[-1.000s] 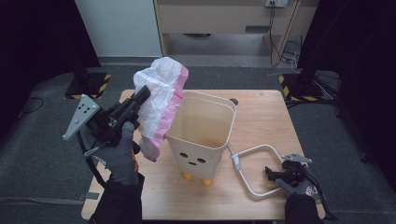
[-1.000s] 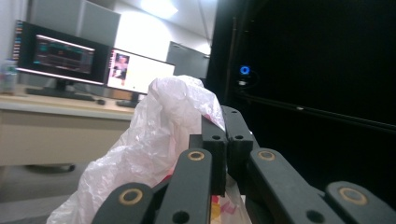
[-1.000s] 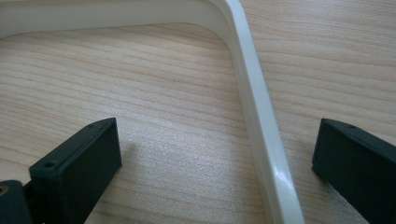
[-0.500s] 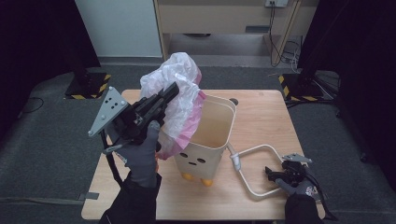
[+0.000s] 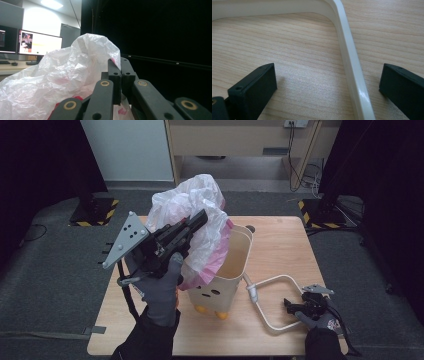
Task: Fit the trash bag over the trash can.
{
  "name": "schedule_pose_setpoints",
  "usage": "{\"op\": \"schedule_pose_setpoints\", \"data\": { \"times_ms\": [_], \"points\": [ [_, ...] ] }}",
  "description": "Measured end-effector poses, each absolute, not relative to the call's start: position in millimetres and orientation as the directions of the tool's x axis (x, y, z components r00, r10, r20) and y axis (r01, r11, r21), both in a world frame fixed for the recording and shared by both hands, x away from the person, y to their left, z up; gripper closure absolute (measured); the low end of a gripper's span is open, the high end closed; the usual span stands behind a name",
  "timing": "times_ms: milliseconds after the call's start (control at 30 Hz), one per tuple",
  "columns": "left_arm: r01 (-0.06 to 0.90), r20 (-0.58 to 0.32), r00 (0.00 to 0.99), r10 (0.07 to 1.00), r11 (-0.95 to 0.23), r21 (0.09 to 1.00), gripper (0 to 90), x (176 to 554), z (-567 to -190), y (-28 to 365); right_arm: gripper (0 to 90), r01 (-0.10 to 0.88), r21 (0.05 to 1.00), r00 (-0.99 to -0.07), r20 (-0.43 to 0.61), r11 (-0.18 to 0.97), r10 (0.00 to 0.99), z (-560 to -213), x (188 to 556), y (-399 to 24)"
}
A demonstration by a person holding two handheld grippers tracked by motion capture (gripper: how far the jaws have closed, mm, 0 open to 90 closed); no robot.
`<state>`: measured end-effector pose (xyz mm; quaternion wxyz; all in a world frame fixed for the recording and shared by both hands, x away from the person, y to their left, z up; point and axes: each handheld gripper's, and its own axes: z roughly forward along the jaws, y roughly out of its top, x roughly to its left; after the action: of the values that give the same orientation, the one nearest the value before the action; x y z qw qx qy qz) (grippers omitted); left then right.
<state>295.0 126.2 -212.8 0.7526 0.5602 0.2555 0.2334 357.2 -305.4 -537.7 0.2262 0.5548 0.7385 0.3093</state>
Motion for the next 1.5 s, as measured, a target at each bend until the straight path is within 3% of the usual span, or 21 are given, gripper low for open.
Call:
{"op": "schedule_pose_setpoints", "data": {
  "times_ms": [300,1067,1133,1333,1500],
  "points": [
    [-0.050,-0.136,0.782,0.609,0.279,0.959,89.1,295.7,-213.2,118.3,1.3,0.680,0.707,-0.283,0.011,0.193,0.959,-537.7,357.3,-305.3],
    [0.045,-0.122,0.819,0.561,0.150,0.988,87.8,307.0,-247.8,67.7,1.3,0.679,0.708,-0.285,0.011,0.194,0.959,-537.8,357.6,-305.2],
    [0.056,-0.127,0.814,0.567,0.142,0.988,80.8,309.4,-250.2,65.4,1.3,0.681,0.708,-0.282,0.014,0.190,0.959,-537.8,357.4,-304.9],
    [0.029,-0.116,0.805,0.582,0.156,0.987,46.5,308.5,-252.5,65.9,1.3,0.680,0.708,-0.283,0.015,0.190,0.959,-537.8,357.6,-304.8],
    [-0.007,-0.104,0.791,0.603,0.180,0.984,40.4,298.3,-245.9,81.0,1.3,0.680,0.708,-0.283,0.014,0.190,0.959,-537.8,357.6,-304.8]
  ]
}}
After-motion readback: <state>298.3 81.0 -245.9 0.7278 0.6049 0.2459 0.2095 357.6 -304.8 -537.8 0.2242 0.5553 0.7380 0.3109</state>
